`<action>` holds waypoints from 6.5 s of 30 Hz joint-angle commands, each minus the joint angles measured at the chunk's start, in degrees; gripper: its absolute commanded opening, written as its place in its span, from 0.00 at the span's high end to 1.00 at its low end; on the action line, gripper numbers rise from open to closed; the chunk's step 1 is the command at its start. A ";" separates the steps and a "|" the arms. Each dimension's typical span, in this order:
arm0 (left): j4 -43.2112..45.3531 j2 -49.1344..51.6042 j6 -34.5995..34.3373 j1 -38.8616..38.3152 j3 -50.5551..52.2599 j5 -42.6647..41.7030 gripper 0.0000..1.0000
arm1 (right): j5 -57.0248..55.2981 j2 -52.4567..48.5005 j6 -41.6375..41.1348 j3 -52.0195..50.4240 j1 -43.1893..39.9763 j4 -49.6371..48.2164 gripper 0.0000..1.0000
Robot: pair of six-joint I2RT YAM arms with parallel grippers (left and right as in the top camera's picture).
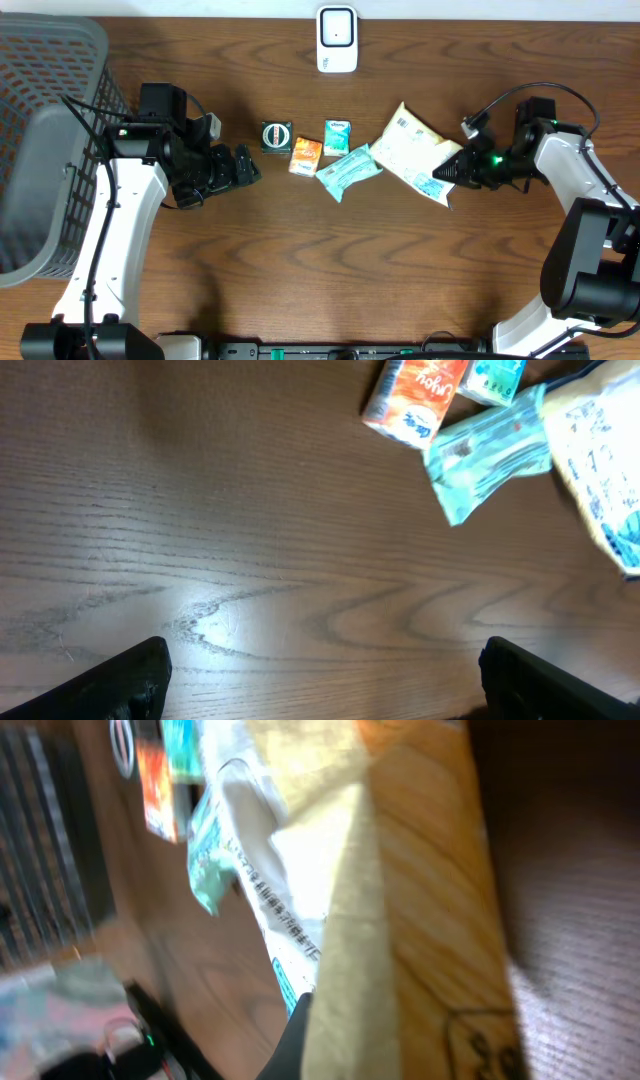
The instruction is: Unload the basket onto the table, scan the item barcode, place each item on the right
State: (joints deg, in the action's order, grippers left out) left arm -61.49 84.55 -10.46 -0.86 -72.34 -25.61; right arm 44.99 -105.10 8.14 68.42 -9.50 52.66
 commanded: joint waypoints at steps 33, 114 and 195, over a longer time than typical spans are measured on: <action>-0.13 0.42 0.76 -0.13 0.11 -0.31 0.02 | -13.94 -0.24 -28.09 -8.46 -3.26 -20.41 0.01; -0.13 0.42 0.76 -0.13 0.11 -0.31 0.02 | 43.58 16.06 -45.62 -9.60 3.87 -56.37 0.99; -0.13 0.42 0.76 -0.13 0.11 -0.31 0.02 | -25.09 12.11 -58.29 -26.95 7.48 -35.32 0.11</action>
State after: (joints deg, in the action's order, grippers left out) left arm -61.49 84.55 -10.46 -0.86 -72.34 -25.61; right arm 22.24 -91.09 -48.47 42.35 -2.59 17.78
